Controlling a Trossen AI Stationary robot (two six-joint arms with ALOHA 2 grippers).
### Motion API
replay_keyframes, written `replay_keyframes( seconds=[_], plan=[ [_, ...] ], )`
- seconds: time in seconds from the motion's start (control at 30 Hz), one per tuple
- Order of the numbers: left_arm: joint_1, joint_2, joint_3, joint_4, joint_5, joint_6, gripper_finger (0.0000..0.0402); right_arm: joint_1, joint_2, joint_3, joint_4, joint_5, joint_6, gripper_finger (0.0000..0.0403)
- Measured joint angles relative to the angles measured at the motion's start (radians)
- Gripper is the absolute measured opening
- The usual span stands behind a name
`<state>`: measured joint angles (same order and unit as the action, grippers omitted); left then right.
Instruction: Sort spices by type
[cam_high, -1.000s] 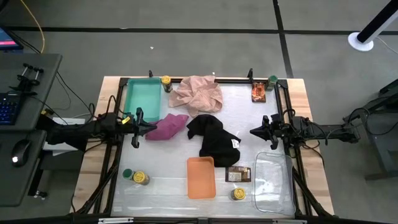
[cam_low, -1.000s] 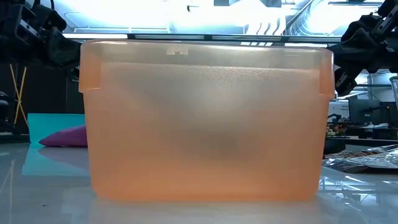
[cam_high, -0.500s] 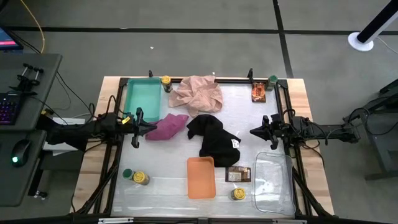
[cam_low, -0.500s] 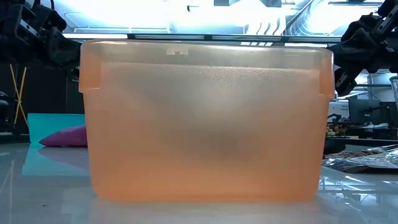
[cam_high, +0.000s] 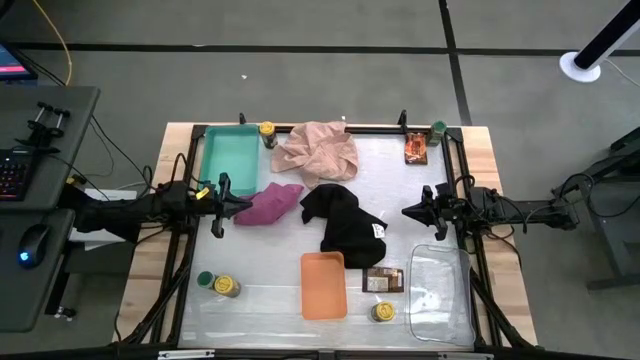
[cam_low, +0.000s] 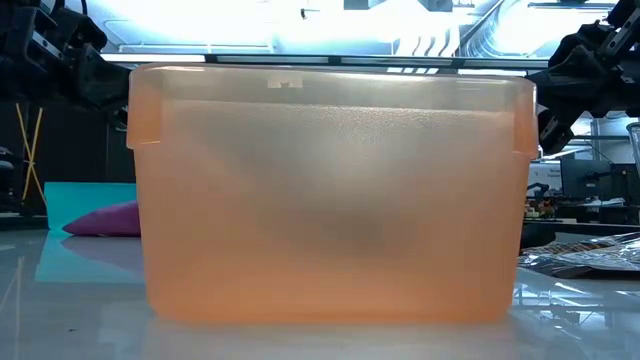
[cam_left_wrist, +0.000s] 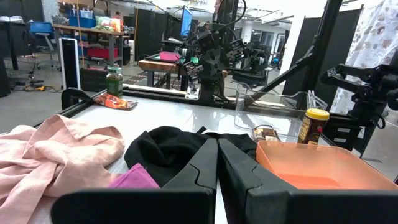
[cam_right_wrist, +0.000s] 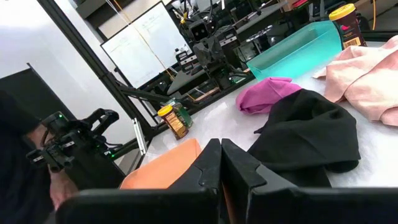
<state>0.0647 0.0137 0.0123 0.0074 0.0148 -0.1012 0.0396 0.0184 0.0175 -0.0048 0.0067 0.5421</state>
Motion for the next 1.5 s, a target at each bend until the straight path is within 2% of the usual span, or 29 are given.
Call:
replay_keyframes(
  seconds=[0.83,0.93,1.07,1.1,1.17,1.23,1.3,1.37,1.43,1.5],
  plan=[
    [0.0,0.0,0.0,0.0,0.0,0.0,0.0001,0.0,0.0,0.0,0.004,0.008,-0.001,0.0],
    [0.0,0.0,0.0,0.0,0.0,0.0,0.0001,0.0,0.0,0.0,0.046,0.115,-0.015,0.0],
    [0.0,0.0,0.0,0.0,0.0,0.0,0.0001,0.0,0.002,0.0,0.243,0.413,0.184,0.0],
    [0.0,0.0,0.0,0.0,0.0,0.0,0.0001,-0.002,0.008,0.0,0.299,0.451,0.208,0.0],
    [0.0,0.0,0.0,0.0,0.0,0.0,0.0001,-0.005,0.038,0.002,0.417,0.444,0.184,0.0],
    [0.0,0.0,0.0,0.0,0.0,0.0,0.0001,-0.026,0.096,0.04,0.447,0.429,0.175,0.0],
    [0.0,0.0,0.0,0.0,0.0,0.0,0.0001,-0.067,0.169,0.109,0.335,0.463,0.24,0.0],
    [0.0,0.0,0.0,0.0,0.0,0.0,0.0001,-0.132,0.256,0.192,0.097,0.462,0.344,0.0],
    [0.0,0.0,0.0,0.0,0.0,0.0,0.0001,-0.216,0.353,0.268,-0.14,0.396,0.417,0.0],
    [0.0,0.0,0.0,0.0,0.0,0.0,0.0001,-0.314,0.454,0.325,-0.288,0.296,0.443,0.0002]
  ],
)
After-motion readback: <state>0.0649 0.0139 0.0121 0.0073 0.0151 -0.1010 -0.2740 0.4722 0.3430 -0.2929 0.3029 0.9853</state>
